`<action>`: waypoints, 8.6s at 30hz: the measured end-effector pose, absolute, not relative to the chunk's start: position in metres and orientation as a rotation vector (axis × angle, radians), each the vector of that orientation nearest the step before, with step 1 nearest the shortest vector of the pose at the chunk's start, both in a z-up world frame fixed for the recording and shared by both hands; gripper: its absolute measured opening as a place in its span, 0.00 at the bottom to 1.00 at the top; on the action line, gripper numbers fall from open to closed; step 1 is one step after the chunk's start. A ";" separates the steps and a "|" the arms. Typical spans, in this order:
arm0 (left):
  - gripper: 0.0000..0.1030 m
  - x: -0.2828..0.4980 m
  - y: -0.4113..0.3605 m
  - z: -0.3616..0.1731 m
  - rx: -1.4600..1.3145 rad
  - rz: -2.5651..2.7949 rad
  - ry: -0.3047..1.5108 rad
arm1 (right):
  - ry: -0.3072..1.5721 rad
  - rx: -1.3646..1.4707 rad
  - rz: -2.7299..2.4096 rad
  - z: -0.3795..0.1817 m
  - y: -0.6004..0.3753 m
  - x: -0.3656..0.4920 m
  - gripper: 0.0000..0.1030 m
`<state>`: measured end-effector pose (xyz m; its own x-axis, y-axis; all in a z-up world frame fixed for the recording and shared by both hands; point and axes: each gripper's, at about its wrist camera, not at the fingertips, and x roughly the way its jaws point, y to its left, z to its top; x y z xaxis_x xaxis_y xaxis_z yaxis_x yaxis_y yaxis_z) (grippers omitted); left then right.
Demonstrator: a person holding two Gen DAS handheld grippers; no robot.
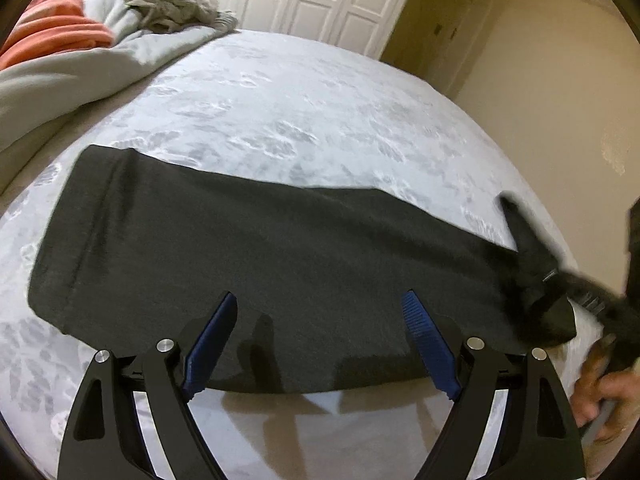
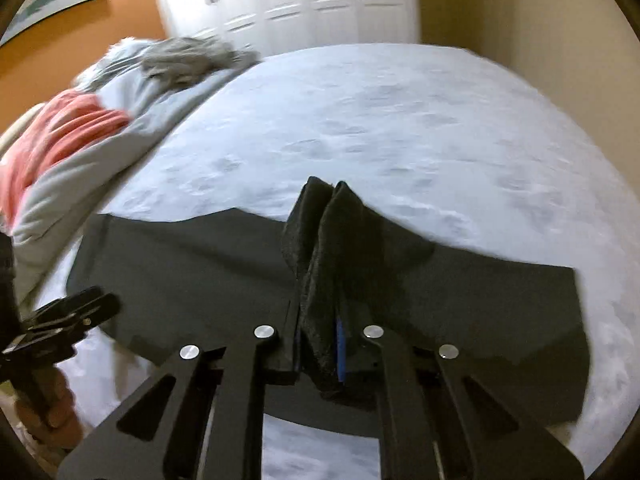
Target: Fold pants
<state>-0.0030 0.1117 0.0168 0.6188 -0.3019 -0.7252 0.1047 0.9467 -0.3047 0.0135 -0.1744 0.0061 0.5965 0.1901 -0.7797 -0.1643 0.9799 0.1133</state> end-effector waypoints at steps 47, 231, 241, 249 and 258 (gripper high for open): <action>0.48 0.030 0.070 0.101 -0.297 -0.167 0.732 | 0.769 0.119 0.056 0.026 -0.249 -0.002 0.70; 0.84 -0.074 -0.045 0.003 0.047 -0.088 0.933 | 1.117 -0.352 0.431 -0.038 -0.105 0.089 0.04; 0.84 -0.074 -0.046 -0.008 0.028 -0.120 0.964 | 0.905 -0.016 0.208 0.048 -0.254 0.016 0.12; 0.84 -0.064 -0.039 -0.013 -0.144 -0.186 1.008 | 0.939 0.182 -0.105 0.015 -0.407 -0.080 0.59; 0.85 -0.043 -0.030 -0.039 -0.324 -0.274 1.088 | 0.974 0.332 -0.011 -0.014 -0.410 -0.064 0.68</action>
